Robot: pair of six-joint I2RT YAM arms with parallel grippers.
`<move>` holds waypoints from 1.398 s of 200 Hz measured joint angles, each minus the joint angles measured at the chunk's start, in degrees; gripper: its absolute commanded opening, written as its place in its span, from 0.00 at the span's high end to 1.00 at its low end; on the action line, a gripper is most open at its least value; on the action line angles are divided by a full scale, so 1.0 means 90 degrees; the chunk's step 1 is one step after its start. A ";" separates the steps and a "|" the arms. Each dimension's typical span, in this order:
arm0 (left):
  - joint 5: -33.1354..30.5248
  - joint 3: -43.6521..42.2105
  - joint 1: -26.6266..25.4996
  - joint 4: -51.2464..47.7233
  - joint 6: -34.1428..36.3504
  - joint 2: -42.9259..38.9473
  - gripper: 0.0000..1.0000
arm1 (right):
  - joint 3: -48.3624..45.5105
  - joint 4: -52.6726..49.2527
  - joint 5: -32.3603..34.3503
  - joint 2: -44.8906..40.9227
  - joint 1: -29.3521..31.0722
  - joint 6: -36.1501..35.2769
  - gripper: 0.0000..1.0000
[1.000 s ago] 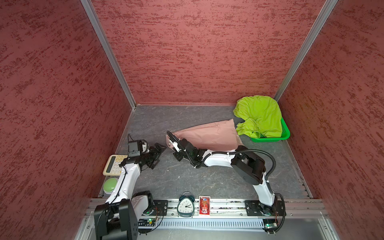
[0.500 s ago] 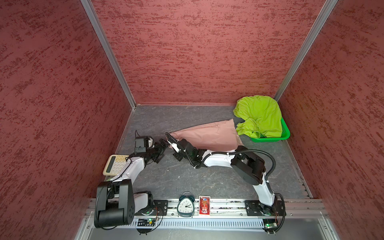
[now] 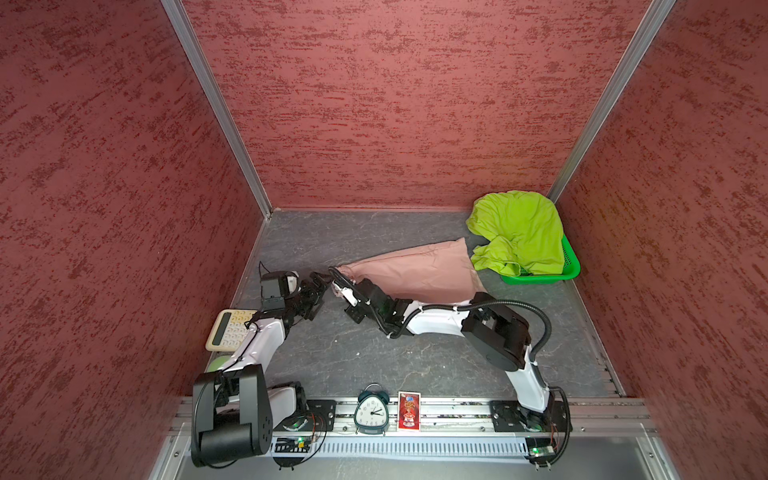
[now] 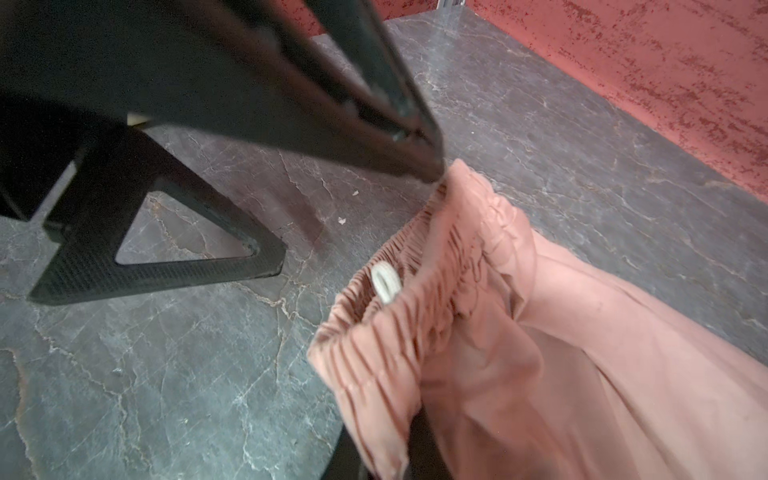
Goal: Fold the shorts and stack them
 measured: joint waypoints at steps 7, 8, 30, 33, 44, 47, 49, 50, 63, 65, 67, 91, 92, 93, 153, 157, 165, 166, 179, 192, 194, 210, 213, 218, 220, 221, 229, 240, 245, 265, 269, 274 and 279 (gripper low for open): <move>0.0012 0.0010 -0.0017 0.0032 0.0002 0.0017 0.01 | 0.0000 0.0000 0.0002 0.0002 0.0000 -0.0005 1.00; 0.0015 0.0010 -0.0024 0.0041 0.0000 0.0029 0.01 | 0.0000 0.0000 0.0002 0.0002 0.0000 -0.0002 1.00; 0.0017 0.0053 -0.0160 0.0192 -0.0002 0.0347 0.01 | 0.0000 0.0002 0.0000 0.0002 0.0000 -0.0002 1.00; 0.0017 0.0061 -0.0187 0.0209 -0.0007 0.0403 0.01 | 0.0000 0.0005 0.0000 0.0002 0.0000 -0.0002 1.00; 0.0032 0.0080 -0.0282 0.0291 -0.0007 0.0624 0.01 | 0.0000 0.0010 0.0000 0.0005 0.0000 -0.0002 1.00; 0.0034 0.0085 -0.0304 0.0311 -0.0007 0.0670 0.01 | 0.0000 0.0015 0.0000 0.0007 0.0000 -0.0005 1.00; 0.0034 0.0085 -0.0316 0.0328 -0.0007 0.0709 0.01 | 0.0000 0.0019 0.0000 0.0010 0.0000 -0.0002 1.00; 0.0034 0.0087 -0.0325 0.0335 -0.0007 0.0731 0.01 | 0.0000 0.0022 0.0000 0.0012 0.0000 -0.0002 1.00; 0.0034 0.0104 -0.0386 0.0386 -0.0007 0.0916 0.01 | 0.0000 0.0041 0.0000 0.0022 0.0002 -0.0005 1.00; 0.0034 0.0107 -0.0393 0.0396 -0.0007 0.0935 0.01 | 0.0000 0.0041 0.0000 0.0024 0.0002 -0.0005 1.00; 0.0032 0.0107 -0.0398 0.0403 -0.0007 0.0947 0.01 | 0.0000 0.0041 0.0000 0.0024 0.0005 -0.0005 1.00; 0.0000 0.0138 -0.0444 0.0544 0.0010 0.1120 0.01 | 0.0000 0.0073 0.0000 0.0029 0.0034 -0.0029 1.00; 0.0000 0.0141 -0.0444 0.0551 0.0010 0.1124 0.01 | 0.0000 0.0075 0.0000 0.0029 0.0034 -0.0029 1.00; 0.0000 0.0143 -0.0447 0.0559 0.0010 0.1132 0.01 | 0.0000 0.0083 0.0000 0.0029 0.0036 -0.0029 1.00; 0.0010 0.0228 -0.0719 0.0950 0.0194 0.1576 0.02 | -0.0002 0.0299 -0.0039 0.0029 0.0126 -0.0100 1.00; 0.0005 0.0228 -0.0719 0.0947 0.0228 0.1581 0.03 | -0.0005 0.0308 -0.0041 0.0029 0.0126 -0.0097 1.00; 0.0000 0.0228 -0.0716 0.0937 0.0289 0.1586 0.07 | -0.0017 0.0345 -0.0053 0.0029 0.0126 -0.0100 1.00; 0.0000 0.0228 -0.0716 0.0937 0.0299 0.1586 0.08 | -0.0022 0.0355 -0.0056 0.0029 0.0126 -0.0100 1.00; -0.0027 0.0260 -0.0716 0.0857 0.0432 0.1586 0.23 | -0.0073 0.0435 -0.0102 0.0029 0.0124 -0.0104 1.00; -0.0063 0.0328 -0.0719 0.0743 0.0590 0.1586 0.41 | -0.0209 0.0573 -0.0194 0.0024 0.0126 -0.0121 0.79; -0.0058 0.0338 -0.0719 0.0731 0.0673 0.1586 0.44 | -0.0240 0.0600 -0.0209 0.0024 0.0126 -0.0126 0.73; -0.0126 0.0442 -0.0724 0.0556 0.0797 0.1586 0.68 | -0.0493 0.0760 -0.0335 -0.0024 0.0129 -0.0121 0.44; -0.0143 0.0466 -0.0724 0.0505 0.0884 0.1586 0.72 | -0.0544 0.0784 -0.0355 -0.0041 0.0131 -0.0124 0.41; -0.0165 0.0495 -0.0724 0.0452 0.0884 0.1586 0.76 | -0.0629 0.0797 -0.0398 -0.0092 0.0131 -0.0119 0.37; -0.0165 0.0512 -0.0724 0.0420 0.0928 0.1586 0.77 | -0.0670 0.0814 -0.0418 -0.0114 0.0131 -0.0087 0.35; -0.0165 0.0517 -0.0724 0.0410 0.0974 0.1586 0.78 | -0.0685 0.0816 -0.0423 -0.0121 0.0131 -0.0104 0.35; -0.0192 0.0578 -0.0724 0.0299 0.1069 0.1586 0.79 | -0.0843 0.0852 -0.0498 -0.0250 0.0131 -0.0078 0.30; -0.0260 0.0704 -0.0724 0.0075 0.1185 0.1586 0.80 | -0.1052 0.0848 -0.0619 -0.0500 0.0100 0.0073 0.26; -0.0274 0.0765 -0.0724 -0.0019 0.1258 0.1586 0.83 | -0.1122 0.0823 -0.0687 -0.0636 0.0066 0.0136 0.25; -0.0386 0.1039 -0.0724 -0.0427 0.1532 0.1583 0.85 | -0.1326 0.0699 -0.1105 -0.1314 -0.0119 0.0607 0.25; -0.0410 0.1090 -0.0724 -0.0510 0.1581 0.1579 0.86 | -0.1358 0.0675 -0.1231 -0.1469 -0.0194 0.0712 0.26; -0.0437 0.1149 -0.0724 -0.0602 0.1642 0.1569 0.89 | -0.1401 0.0658 -0.1377 -0.1666 -0.0318 0.0874 0.27; -0.0449 0.1202 -0.0721 -0.0704 0.1698 0.1554 0.89 | -0.1450 0.0641 -0.1518 -0.1860 -0.0476 0.1039 0.30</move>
